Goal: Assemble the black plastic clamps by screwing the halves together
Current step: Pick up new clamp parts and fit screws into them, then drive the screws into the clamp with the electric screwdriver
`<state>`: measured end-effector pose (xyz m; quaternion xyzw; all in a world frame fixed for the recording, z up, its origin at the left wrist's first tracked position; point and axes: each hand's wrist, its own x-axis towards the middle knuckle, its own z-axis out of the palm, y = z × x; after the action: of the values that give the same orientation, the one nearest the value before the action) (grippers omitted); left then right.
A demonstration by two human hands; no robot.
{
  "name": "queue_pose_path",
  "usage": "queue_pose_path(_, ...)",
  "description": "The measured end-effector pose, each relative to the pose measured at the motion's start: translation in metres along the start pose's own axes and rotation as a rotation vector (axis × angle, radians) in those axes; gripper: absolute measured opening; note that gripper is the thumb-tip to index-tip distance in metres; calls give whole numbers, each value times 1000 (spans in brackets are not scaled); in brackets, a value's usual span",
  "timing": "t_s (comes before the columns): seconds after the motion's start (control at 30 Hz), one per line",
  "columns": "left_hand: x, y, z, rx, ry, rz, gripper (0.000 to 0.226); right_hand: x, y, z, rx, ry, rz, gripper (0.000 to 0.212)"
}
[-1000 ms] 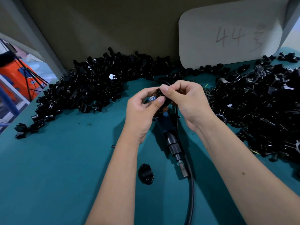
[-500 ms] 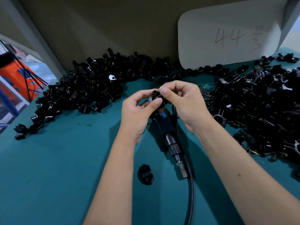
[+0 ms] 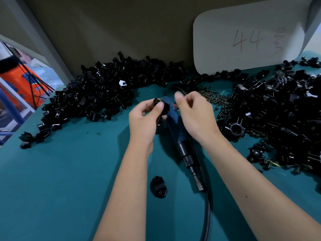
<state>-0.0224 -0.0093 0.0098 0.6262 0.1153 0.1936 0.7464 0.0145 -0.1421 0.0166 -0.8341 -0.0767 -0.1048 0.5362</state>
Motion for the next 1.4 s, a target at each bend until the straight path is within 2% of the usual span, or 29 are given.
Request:
queue_pose_path(0.07,3,3,-6,-188,75,-174,8,-4,0,0,-303,-168,-22,48)
queue_pose_path(0.13,7,6,-14,-418,119,-307,10,-7,-2,1,-520,-306,-54,73)
queue_pose_path(0.2,8,6,-19,-476,118,-351,14,-6,-5,0,-592,-317,-27,84)
queue_pose_path(0.23,8,6,-20,-463,104,-359,19,-4,-5,-1,-583,-308,-3,78)
queue_pose_path(0.33,7,6,-19,-415,80,-388,21,1,0,-8,-389,-302,62,41)
queue_pose_path(0.43,6,8,-18,-410,36,-431,13,6,10,-15,116,-284,210,22)
queue_pose_path(0.6,5,10,-22,-414,-82,-483,17,19,5,-32,740,-172,353,44)
queue_pose_path(0.8,5,11,-29,-213,-365,-599,22,18,-8,-45,1240,-198,357,44)
queue_pose_path(0.9,3,14,-31,-66,-496,-667,22,17,-14,-49,1350,-168,335,39)
queue_pose_path(1.0,1,15,-30,94,-555,-700,23,18,-15,-48,1372,-36,304,29)
queue_pose_path(1.13,0,18,-31,253,-578,-682,31,18,-13,-45,1336,118,318,28)
queue_pose_path(1.23,0,18,-29,398,-577,-662,27,17,-13,-47,1356,213,327,27)
queue_pose_path(1.4,1,16,-28,506,-566,-628,24,15,-20,-50,1362,254,279,27)
